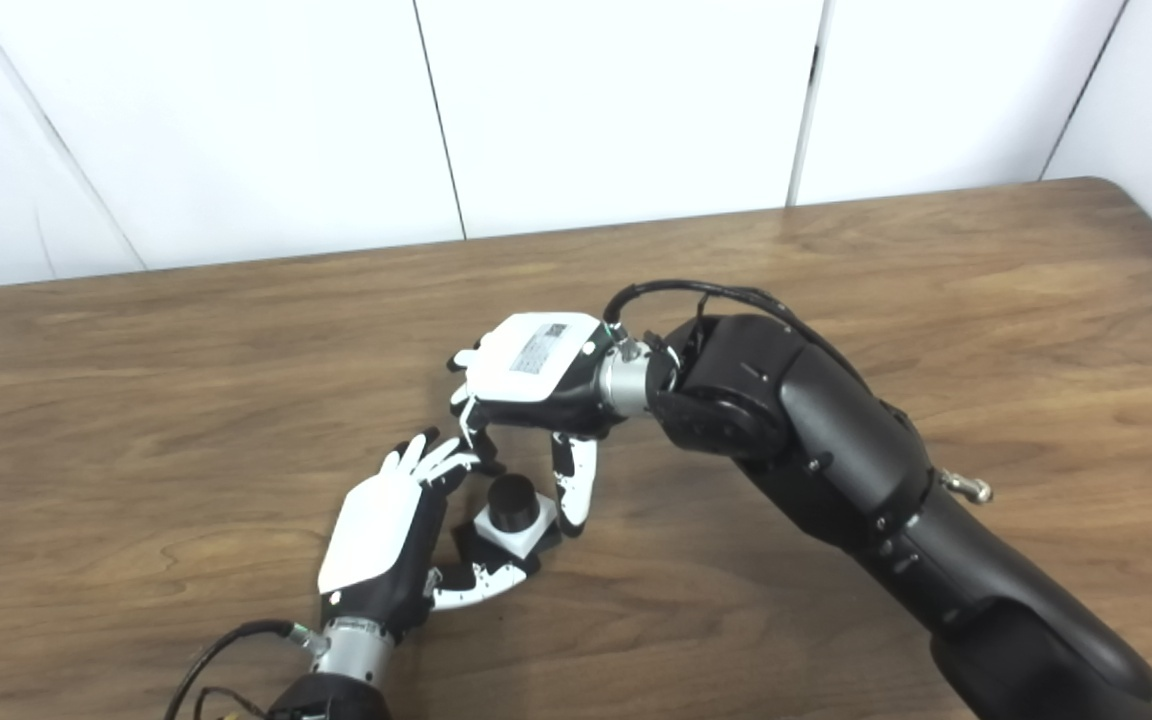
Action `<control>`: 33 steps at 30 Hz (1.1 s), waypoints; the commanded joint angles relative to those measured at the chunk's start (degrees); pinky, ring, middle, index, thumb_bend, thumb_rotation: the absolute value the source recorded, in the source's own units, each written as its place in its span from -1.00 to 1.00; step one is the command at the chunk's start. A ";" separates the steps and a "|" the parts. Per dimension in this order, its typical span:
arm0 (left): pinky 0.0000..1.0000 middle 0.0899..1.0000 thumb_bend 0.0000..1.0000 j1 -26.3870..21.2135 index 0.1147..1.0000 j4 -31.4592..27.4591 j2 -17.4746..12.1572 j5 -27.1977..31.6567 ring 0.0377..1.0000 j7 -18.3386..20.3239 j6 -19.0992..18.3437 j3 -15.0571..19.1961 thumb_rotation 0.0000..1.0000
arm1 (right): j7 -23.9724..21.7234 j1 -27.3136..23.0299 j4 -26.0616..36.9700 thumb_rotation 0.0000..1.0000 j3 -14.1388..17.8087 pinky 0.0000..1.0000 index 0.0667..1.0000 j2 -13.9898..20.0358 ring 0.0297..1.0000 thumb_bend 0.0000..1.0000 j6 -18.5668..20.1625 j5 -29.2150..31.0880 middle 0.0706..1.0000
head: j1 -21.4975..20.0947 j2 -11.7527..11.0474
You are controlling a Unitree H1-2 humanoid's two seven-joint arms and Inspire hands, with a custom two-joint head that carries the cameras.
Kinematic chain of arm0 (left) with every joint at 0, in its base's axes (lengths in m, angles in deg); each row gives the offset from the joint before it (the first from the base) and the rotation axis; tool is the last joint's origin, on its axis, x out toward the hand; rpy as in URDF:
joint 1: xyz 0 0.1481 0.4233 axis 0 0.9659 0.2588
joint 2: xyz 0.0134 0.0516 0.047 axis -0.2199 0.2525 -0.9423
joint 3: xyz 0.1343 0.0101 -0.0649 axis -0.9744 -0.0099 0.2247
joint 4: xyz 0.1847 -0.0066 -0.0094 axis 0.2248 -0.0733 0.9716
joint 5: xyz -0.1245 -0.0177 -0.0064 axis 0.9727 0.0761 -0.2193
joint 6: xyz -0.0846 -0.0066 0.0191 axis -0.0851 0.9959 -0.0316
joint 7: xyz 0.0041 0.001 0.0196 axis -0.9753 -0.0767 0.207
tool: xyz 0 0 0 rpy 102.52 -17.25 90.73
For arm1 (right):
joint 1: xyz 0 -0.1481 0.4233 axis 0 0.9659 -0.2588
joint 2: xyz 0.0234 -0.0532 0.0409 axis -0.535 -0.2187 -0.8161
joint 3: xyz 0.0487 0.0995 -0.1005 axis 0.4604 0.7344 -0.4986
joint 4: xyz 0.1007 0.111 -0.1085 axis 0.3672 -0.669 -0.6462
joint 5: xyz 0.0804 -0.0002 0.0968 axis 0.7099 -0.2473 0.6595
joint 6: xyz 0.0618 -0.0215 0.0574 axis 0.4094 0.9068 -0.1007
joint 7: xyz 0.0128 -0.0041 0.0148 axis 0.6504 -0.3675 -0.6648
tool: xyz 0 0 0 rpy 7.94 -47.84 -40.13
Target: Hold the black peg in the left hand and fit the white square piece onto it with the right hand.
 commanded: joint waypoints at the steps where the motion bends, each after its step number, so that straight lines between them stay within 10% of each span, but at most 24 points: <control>1: 1.00 0.82 0.70 0.01 0.51 0.79 -0.43 -1.81 0.99 0.79 -0.76 -0.34 -0.50 | 0.45 -3.29 0.55 -0.35 1.34 0.97 0.31 -0.26 1.00 1.00 0.87 0.71 0.77 | -0.05 0.13; 22: 1.00 0.83 0.77 0.06 0.58 -1.74 -0.63 -4.69 0.95 3.85 -2.65 -0.19 -0.34 | 0.37 -3.86 0.81 -0.34 2.50 0.95 0.31 0.23 1.00 1.00 1.01 1.01 0.77 | 0.55 0.00; 33: 1.00 0.89 0.93 -1.59 0.72 -7.33 -0.45 0.44 0.98 18.06 -8.15 3.21 -0.15 | 0.28 -3.85 0.49 -0.33 3.50 0.97 0.31 0.44 1.00 1.00 1.86 1.25 0.76 | 0.52 0.07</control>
